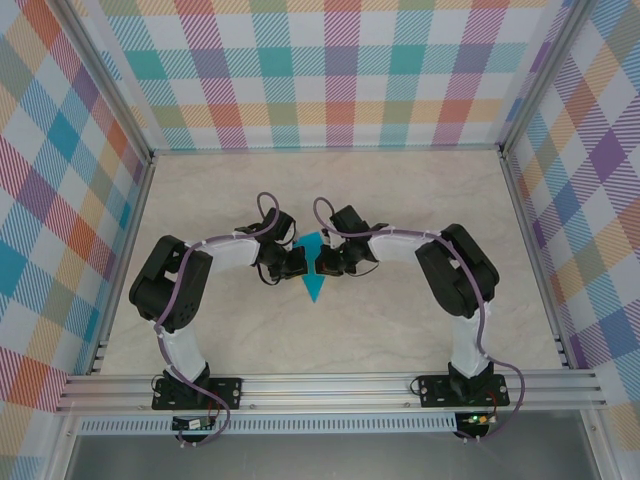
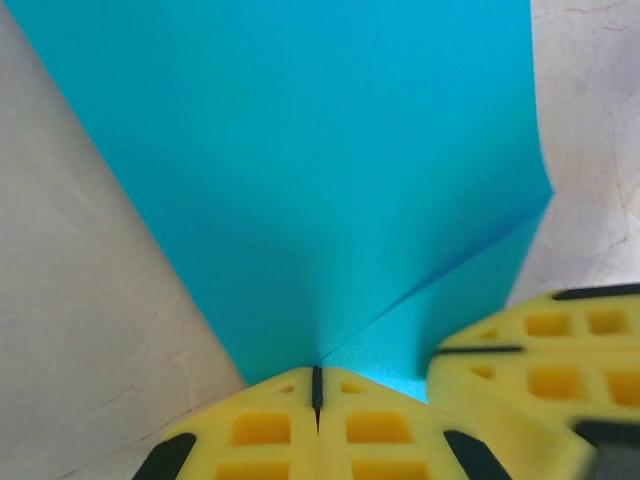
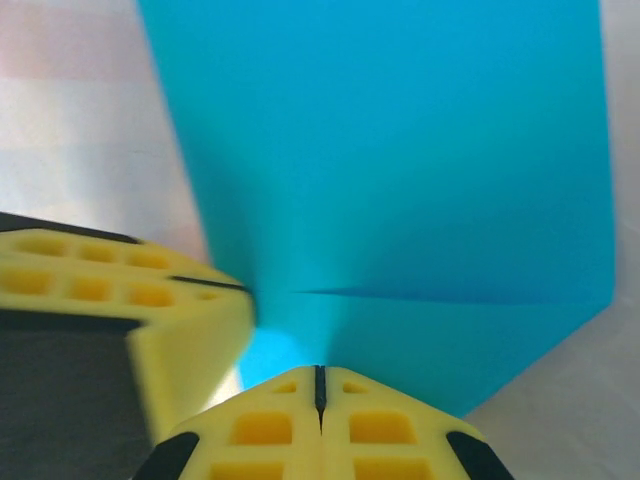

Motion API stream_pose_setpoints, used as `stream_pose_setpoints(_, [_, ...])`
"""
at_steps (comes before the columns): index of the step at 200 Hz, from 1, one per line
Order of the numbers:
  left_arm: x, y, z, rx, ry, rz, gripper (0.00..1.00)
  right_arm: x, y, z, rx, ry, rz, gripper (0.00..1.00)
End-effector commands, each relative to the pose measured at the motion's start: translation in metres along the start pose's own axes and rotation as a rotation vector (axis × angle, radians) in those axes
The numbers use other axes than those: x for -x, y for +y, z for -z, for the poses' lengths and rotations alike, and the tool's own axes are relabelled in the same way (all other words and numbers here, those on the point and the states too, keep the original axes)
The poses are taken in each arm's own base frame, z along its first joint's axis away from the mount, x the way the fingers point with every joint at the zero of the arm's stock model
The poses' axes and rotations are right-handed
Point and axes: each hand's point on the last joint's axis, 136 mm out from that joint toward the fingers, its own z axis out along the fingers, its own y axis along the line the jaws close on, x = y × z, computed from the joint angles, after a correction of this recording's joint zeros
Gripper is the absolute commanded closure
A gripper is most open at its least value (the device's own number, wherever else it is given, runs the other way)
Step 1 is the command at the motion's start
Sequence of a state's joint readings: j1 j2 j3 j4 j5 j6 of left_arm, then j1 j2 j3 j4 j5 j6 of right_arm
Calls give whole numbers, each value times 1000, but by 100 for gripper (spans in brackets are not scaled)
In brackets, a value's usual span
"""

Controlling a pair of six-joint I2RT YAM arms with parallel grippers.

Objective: Fold a paper plane with a square sheet of paper (pick it up from the middle)
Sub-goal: Third fold the triangle at the center of the table.

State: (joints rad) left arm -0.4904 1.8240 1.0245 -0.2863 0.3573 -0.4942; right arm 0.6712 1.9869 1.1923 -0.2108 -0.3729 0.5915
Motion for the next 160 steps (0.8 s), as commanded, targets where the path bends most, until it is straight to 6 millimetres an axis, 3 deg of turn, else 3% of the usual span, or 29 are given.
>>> stream_pose_setpoints(1, [-11,23,-12,98,38,-46,100,-5,-14,0,-66,12,-42,99])
stream_pose_setpoints(35, [4,-2,5,20,-21,-59,100,-22,-34,2,-134,23,-135,99])
stream_pose_setpoints(69, [6,-16,37,-27,-107,22,74,-36,-40,11,-160,1,-291,99])
stream_pose_setpoints(92, [-5,-28,48,-97,-151,80,71,-44,-45,11,-170,-8,-429,99])
stream_pose_setpoints(120, [-31,-44,48,-198,-125,136,77,-43,-46,7,-159,-18,-496,100])
stream_pose_setpoints(160, [-63,-62,32,-281,-35,185,99,-45,-49,5,-173,-13,-516,100])
